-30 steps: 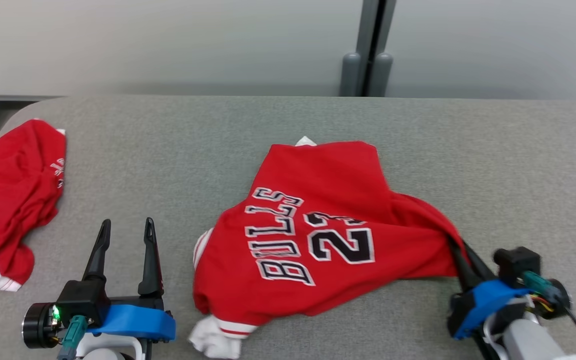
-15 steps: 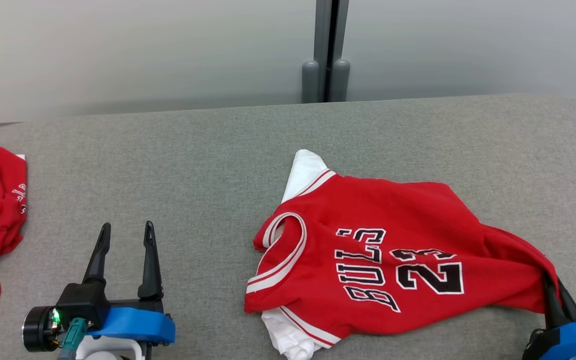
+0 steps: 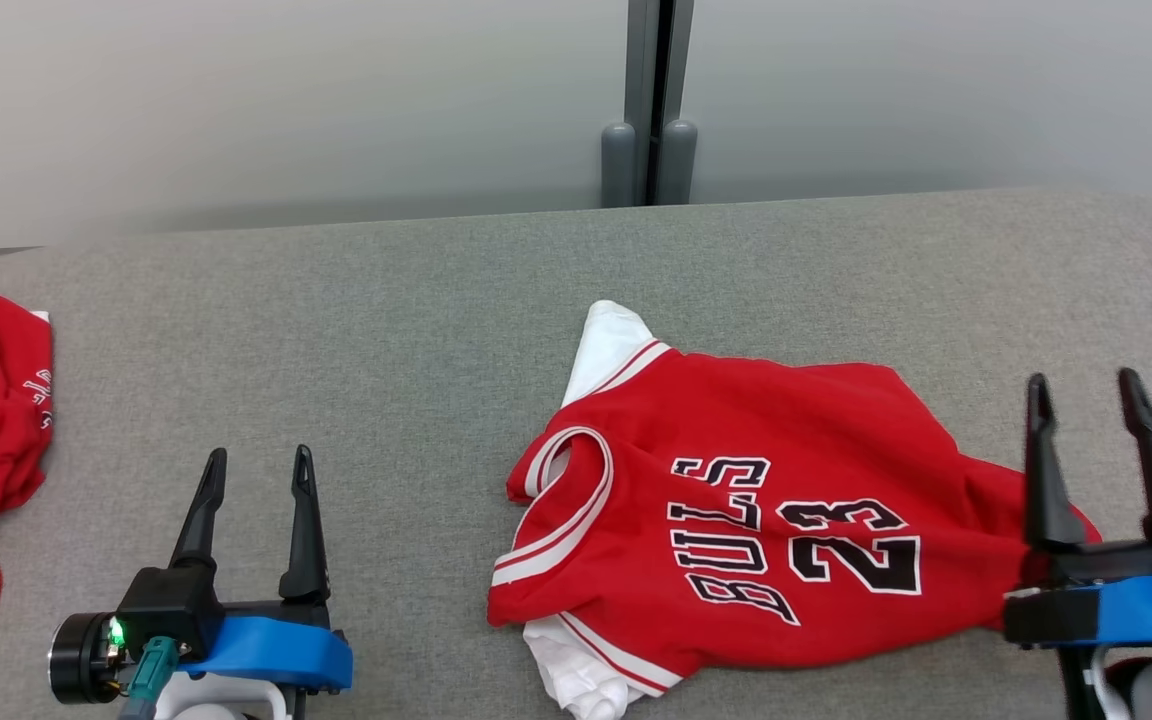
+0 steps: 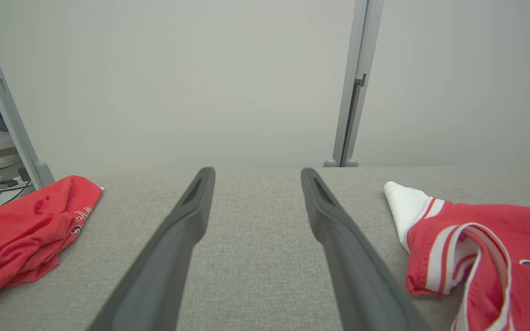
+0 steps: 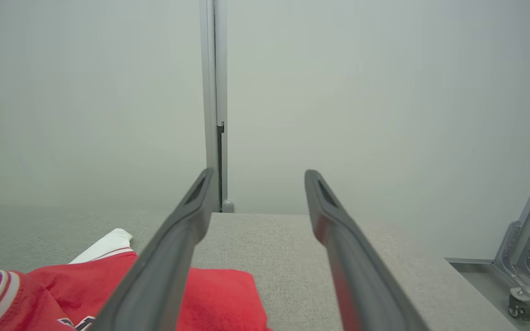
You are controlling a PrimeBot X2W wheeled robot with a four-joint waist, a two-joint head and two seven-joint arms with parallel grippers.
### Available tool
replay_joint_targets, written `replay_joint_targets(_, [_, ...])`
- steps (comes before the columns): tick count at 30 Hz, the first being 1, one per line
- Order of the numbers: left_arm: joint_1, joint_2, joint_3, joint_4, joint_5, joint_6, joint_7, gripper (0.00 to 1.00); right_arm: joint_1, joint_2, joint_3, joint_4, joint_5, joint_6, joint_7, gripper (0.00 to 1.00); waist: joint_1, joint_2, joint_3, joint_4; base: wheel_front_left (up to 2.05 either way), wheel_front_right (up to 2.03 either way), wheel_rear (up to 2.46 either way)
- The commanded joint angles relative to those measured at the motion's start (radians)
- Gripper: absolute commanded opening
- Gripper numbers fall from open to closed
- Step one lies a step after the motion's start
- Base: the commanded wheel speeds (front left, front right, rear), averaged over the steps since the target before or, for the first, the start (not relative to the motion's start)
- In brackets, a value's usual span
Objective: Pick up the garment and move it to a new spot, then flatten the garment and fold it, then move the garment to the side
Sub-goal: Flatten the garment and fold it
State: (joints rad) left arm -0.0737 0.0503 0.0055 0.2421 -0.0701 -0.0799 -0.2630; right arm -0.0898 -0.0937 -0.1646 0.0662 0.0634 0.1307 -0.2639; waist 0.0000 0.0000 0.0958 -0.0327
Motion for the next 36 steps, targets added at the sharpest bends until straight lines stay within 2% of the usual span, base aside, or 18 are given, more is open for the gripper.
replay_joint_targets(1, [-0.008,0.000,0.001,0.001,0.005,-0.004,-0.003,1.00,0.018,0.013,0.033,-0.043,0.000,0.000,-0.001,1.00,0.0000,0.0000,-0.002,0.004,0.00,0.00,0.00])
replay_joint_targets(6, [-0.007,0.000,0.000,0.003,0.007,-0.005,-0.003,1.00,0.041,0.033,0.151,-0.100,0.006,0.000,-0.001,1.00,0.0000,0.0000,-0.002,0.011,0.00,0.00,0.00])
replay_joint_targets(12, [-0.005,0.000,0.001,0.005,0.011,-0.005,-0.003,1.00,0.077,0.042,0.254,-0.061,0.010,0.000,-0.001,1.00,0.0000,0.0000,-0.005,0.016,0.00,0.00,0.00])
replay_joint_targets(18, [-0.003,0.000,-0.001,0.003,0.014,-0.007,-0.003,1.00,0.093,0.043,0.275,0.018,0.020,0.000,-0.001,1.00,0.0000,0.0000,-0.006,0.019,0.00,0.00,0.00])
replay_joint_targets(24, [0.003,0.000,-0.014,0.007,0.014,-0.014,-0.003,1.00,0.083,0.044,0.269,0.048,0.029,0.000,-0.001,1.00,0.0000,0.0000,-0.008,0.018,0.00,0.00,0.00])
replay_joint_targets(29, [0.014,0.002,-0.076,0.043,-0.003,-0.039,-0.003,1.00,0.078,0.044,0.267,0.059,0.032,0.000,-0.001,1.00,0.0000,0.0000,-0.015,0.016,0.00,0.00,0.00])
replay_joint_targets(33, [0.013,0.014,-0.173,0.091,-0.029,-0.052,-0.003,1.00,0.080,0.044,0.264,0.064,0.033,0.000,-0.001,1.00,0.0000,0.0000,-0.019,0.016,0.00,0.00,0.00])
replay_joint_targets(36, [0.004,0.034,-0.289,0.134,-0.074,-0.052,-0.003,1.00,0.080,0.044,0.262,0.067,0.034,0.000,-0.001,1.00,0.0000,0.0000,-0.021,0.014,0.00,0.00,0.00])
